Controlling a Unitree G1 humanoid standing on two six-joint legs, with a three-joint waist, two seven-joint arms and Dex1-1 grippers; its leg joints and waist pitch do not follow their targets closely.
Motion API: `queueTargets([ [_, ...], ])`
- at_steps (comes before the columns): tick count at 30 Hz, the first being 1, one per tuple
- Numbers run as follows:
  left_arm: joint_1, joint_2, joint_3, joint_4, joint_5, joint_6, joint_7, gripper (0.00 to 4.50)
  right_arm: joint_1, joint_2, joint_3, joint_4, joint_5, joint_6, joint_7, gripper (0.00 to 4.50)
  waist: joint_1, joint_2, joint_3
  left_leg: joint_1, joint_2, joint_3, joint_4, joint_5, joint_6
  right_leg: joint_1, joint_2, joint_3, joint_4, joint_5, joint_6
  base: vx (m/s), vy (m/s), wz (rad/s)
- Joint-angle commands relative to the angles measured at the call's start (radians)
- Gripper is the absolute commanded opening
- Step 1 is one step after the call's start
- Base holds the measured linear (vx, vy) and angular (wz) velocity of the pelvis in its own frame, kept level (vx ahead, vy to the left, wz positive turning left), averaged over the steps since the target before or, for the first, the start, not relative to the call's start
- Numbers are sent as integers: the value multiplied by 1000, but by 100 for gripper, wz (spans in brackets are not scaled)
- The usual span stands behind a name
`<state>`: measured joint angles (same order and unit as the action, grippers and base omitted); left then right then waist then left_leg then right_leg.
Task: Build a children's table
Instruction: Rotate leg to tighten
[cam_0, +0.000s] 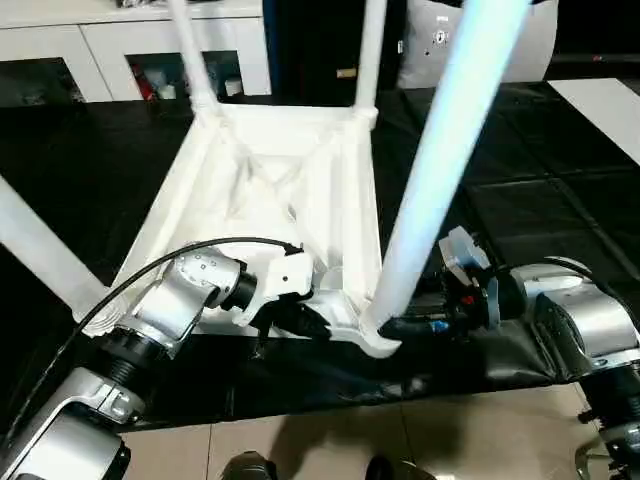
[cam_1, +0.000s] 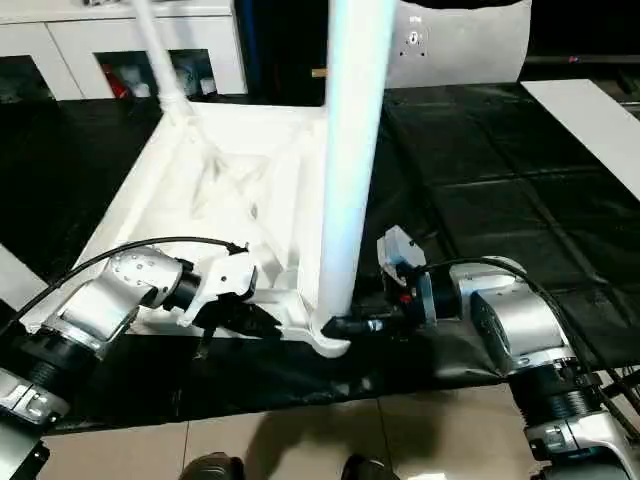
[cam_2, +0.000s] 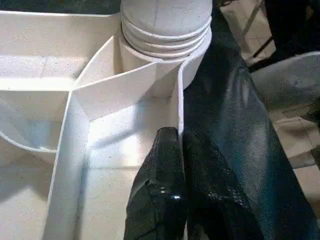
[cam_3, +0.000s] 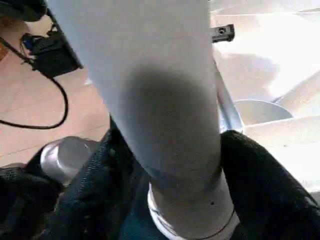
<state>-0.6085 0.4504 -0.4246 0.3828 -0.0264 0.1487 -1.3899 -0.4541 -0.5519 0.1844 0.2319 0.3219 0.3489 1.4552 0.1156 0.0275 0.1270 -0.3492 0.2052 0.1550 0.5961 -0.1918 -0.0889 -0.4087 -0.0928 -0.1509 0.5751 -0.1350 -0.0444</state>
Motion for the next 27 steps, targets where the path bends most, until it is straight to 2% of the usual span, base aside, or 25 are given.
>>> queueTargets([
  [1, -15, -4, -36, 14, 8, -10, -34, 0, -4, -7, 16, 1, 15, 10, 34, 249, -3, -12, -95, 4, 20, 3, -67, -192, 80, 61, -63, 56, -93, -508, -90, 0, 0, 0],
  [4, -9, -11, -28, 10, -6, 8, -40, 0, 12, -5, 15, -19, 41, 50, 39, 224, 1, -15, -101, -1, 24, 2, -67, -154, 85, 66, -63, 60, -81, -452, -105, 0, 0, 0],
  [6, -5, -14, -21, 4, -12, 21, -38, 0, 21, 2, 9, -33, 55, 70, 29, 215, 4, -13, -105, 0, 26, 2, -66, -141, 89, 65, -64, 62, -77, -420, -119, 0, 0, 0],
  [9, -2, -37, -1, -6, -18, 83, 19, 0, 43, 46, -24, -63, 71, 116, -72, 209, 3, -15, -104, -4, 28, 1, -67, -137, 86, 67, -64, 62, -72, -404, -131, 0, 0, 0],
  [10, -4, -50, 7, -2, -17, 97, 48, 0, 43, 67, -28, -63, 52, 125, -131, 209, -1, -16, -101, -6, 24, 2, -67, -147, 77, 67, -63, 59, -77, -435, -121, 0, 0, 0],
  [11, -5, -54, 9, -1, -17, 101, 57, 0, 42, 73, -29, -63, 45, 127, -149, 209, -4, -16, -98, -2, 18, 2, -66, -167, 65, 66, -64, 54, -88, -493, -98, 0, 0, 0],
  [13, -8, -71, 20, 1, -16, 131, 94, 0, 39, 100, -35, -57, 22, 127, -215, 208, -7, -16, -97, -1, 14, 3, -64, -174, 54, 64, -64, 51, -94, -538, -74, 0, 0, 0],
  [14, -21, -135, 63, 11, -10, 217, 234, 0, 6, 206, -71, -15, -51, 152, -476, 207, -17, -10, -87, -1, 8, 3, -63, -203, 40, 61, -60, 41, -109, -605, -35, 0, 0, 0],
  [15, -30, -167, 86, 23, -11, 251, 297, 0, -11, 254, -91, 8, -76, 161, -587, 207, -35, -11, -78, 3, 4, -1, -59, -245, 17, 55, -56, 21, -125, -662, -7, -57, 11, -11],
  [16, -37, -188, 102, 31, -13, 274, 336, 0, -21, 281, -102, 20, -87, 169, -645, 207, -45, -9, -79, 4, 0, -5, -54, -269, 6, 58, -57, 6, -131, -690, 16, -57, 11, -11],
  [17, -43, -204, 114, 36, -15, 291, 366, 0, -27, 301, -108, 28, -93, 176, -684, 204, -66, 1, -82, 4, 6, -15, -50, -322, 4, 68, -59, -19, -146, -706, 54, -52, 36, -16],
  [18, -50, -224, 129, 42, -18, 314, 402, 0, -34, 324, -116, 38, -102, 185, -729, 204, -89, 8, -85, -6, 28, -32, -62, -377, 22, 91, -61, -32, -142, -634, 66, -25, 41, -20],
  [19, -64, -257, 154, 58, -15, 336, 473, 0, -53, 362, -133, 74, -120, 180, -824, 204, -95, 17, -84, -17, 49, -43, -77, -414, 29, 104, -60, -26, -123, -584, 62, -25, 41, -20],
  [20, -75, -284, 174, 73, -13, 355, 528, 0, -69, 392, -147, 103, -131, 175, -893, 204, -95, 34, -84, -34, 108, -73, -123, -543, 31, 125, -62, 11, -17, -427, 26, -48, 3, -18],
  [21, -86, -308, 190, 88, -10, 363, 580, 0, -89, 418, -158, 140, -146, 163, -965, 204, -93, 31, -76, -29, 129, -83, -149, -616, 23, 115, -60, 44, 30, -342, -7, 0, 0, 0],
  [22, -86, -308, 190, 88, -10, 363, 580, 0, -89, 418, -158, 140, -146, 163, -965, 204, -106, -21, -69, 31, 31, -38, -96, -624, -5, 56, -53, 49, -84, -552, 1, 0, 0, 0],
  [23, -97, -332, 207, 102, -6, 369, 633, 0, -108, 441, -170, 174, -152, 144, -1020, 204, -96, -41, -65, 76, -43, 0, -20, -464, -2, -1, -56, 13, -169, -793, 63, 0, 0, 0],
  [24, -103, -342, 214, 108, -4, 371, 655, 0, -116, 449, -173, 187, -151, 130, -1031, 204, -99, -45, -56, 101, -78, 21, 42, -355, 19, -35, -69, -12, -203, -949, 100, 0, 0, 0],
  [25, -106, -353, 219, 104, 4, 373, 675, 0, -125, 457, -169, 196, -165, 88, -1030, 236, -102, -52, -61, 64, -84, 23, 47, -287, 41, -1, -69, -24, -202, -993, 147, 0, 0, 0],
  [26, -107, -365, 222, 94, 19, 380, 688, 0, -132, 471, -167, 194, -190, 49, -1025, 255, -94, -6, -91, -16, -24, -10, -11, -216, 66, 98, -74, -51, -185, -796, 226, 61, 1, -32],
  [27, -105, -366, 219, 88, 22, 379, 682, 0, -131, 474, -167, 188, -193, 44, -1018, 267, -92, 21, -97, -12, 14, -31, -26, -229, 73, 103, -81, -44, -165, -684, 193, 0, 0, 0],
])
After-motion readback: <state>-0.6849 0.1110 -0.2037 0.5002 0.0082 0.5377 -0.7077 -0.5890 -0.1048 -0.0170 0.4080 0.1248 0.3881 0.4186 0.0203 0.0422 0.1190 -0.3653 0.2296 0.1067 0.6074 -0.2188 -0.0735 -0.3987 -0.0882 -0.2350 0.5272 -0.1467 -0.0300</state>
